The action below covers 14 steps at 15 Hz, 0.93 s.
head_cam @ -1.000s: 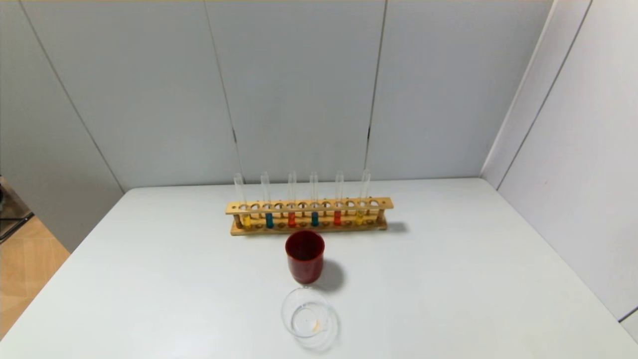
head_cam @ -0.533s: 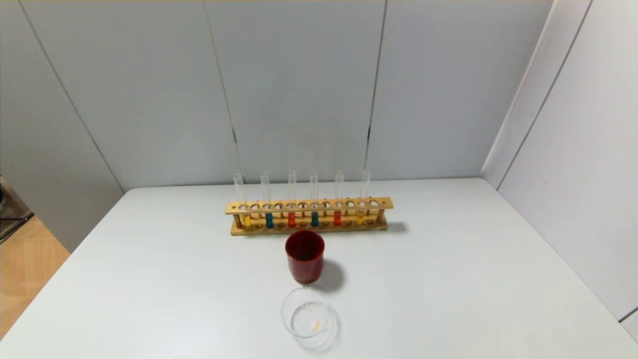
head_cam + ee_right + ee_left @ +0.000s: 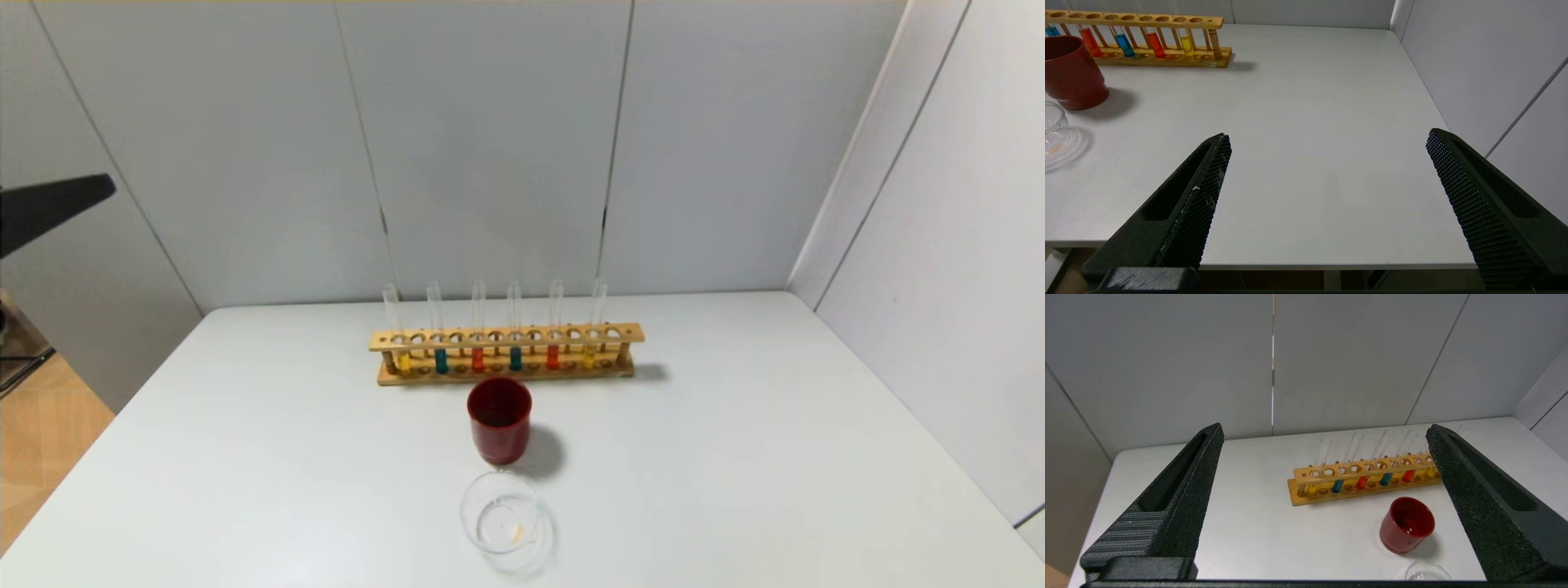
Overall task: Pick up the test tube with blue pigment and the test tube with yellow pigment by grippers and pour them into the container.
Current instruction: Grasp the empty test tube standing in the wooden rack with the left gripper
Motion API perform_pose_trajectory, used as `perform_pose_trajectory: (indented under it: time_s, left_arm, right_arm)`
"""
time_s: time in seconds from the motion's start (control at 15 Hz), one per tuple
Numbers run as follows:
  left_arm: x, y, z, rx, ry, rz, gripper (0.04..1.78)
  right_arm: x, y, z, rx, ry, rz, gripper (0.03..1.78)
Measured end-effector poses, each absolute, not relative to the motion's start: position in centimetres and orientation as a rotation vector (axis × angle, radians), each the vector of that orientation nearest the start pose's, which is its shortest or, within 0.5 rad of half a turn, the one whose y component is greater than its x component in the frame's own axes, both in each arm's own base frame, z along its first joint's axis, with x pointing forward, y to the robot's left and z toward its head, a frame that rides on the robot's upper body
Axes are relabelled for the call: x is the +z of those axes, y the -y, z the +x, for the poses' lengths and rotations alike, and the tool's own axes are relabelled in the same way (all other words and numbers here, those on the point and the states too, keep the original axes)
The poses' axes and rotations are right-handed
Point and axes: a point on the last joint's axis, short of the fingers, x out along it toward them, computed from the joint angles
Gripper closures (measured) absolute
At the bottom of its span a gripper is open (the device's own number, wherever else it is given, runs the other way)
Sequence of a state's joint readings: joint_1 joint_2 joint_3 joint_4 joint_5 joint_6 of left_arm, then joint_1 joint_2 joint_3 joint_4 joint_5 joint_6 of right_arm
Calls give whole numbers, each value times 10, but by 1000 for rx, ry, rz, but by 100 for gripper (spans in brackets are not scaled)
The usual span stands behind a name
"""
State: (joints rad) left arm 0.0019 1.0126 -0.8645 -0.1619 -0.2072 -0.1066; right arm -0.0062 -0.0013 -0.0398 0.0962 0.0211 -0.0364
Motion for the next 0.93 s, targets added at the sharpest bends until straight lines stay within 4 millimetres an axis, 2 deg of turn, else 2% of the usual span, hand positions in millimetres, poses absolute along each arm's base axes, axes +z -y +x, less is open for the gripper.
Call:
perform_pose_trajectory:
  time_s: [0.27, 0.4, 0.67, 0.93]
  left_arm:
    - [278, 5, 187, -216, -56, -111, 7]
    - [263, 6, 212, -249, -60, -107, 7]
    - [236, 9, 243, -391, -61, -12, 7]
    - [209, 11, 263, -522, -33, 66, 7]
  right_arm:
    - [77, -1, -26, 16, -55, -36, 7]
    - [77, -1, -26, 16, -55, -36, 7]
    - [77, -1, -26, 15, -55, -35, 7]
    - [77, -1, -26, 15, -55, -36, 7]
